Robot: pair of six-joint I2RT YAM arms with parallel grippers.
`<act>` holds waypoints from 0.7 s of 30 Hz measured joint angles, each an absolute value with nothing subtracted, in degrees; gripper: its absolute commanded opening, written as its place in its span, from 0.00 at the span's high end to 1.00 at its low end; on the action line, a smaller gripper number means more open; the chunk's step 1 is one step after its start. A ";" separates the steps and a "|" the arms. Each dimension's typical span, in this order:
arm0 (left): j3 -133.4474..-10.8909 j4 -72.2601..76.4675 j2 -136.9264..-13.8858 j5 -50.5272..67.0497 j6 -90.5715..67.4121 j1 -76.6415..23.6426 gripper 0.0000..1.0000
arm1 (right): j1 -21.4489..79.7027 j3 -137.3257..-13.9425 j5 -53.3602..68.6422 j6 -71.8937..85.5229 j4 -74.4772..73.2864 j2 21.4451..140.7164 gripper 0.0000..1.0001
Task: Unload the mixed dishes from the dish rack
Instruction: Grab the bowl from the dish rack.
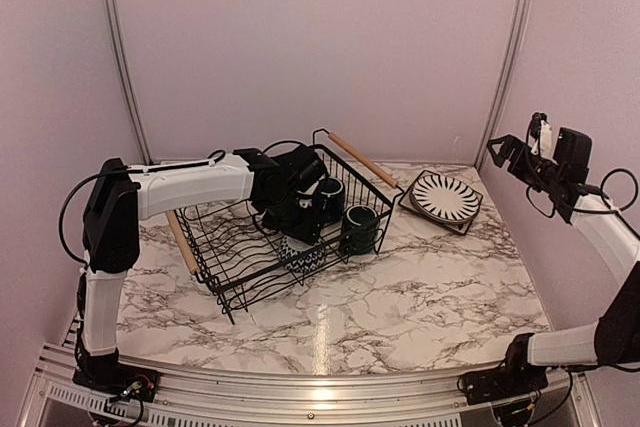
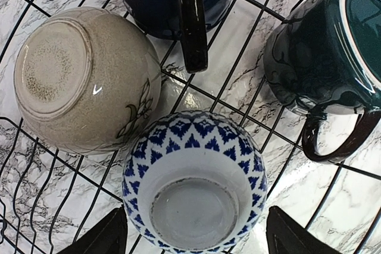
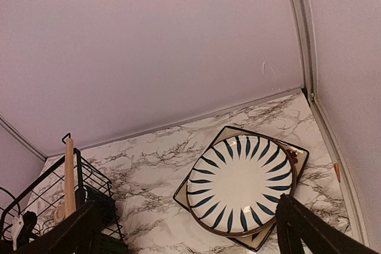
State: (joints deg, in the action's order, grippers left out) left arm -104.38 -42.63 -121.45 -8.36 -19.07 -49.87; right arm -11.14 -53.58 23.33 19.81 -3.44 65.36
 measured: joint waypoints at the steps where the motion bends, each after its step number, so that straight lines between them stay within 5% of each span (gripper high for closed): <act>1: -104.38 -42.68 -121.47 -7.97 -19.05 -49.87 0.18 | -11.14 -53.47 23.49 19.88 -3.42 65.36 0.02; 5: -104.40 -42.85 -121.49 -7.27 -19.00 -49.78 0.27 | -11.14 -53.30 23.53 19.86 -3.49 65.36 0.02; 21: -105.27 -44.86 -122.76 -7.11 -18.55 -49.08 0.34 | -11.14 -53.08 23.62 19.84 -3.49 65.36 0.02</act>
State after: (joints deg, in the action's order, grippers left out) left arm -105.27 -44.86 -122.76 -7.11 -18.55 -49.08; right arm -11.14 -53.08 23.62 19.84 -3.49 65.36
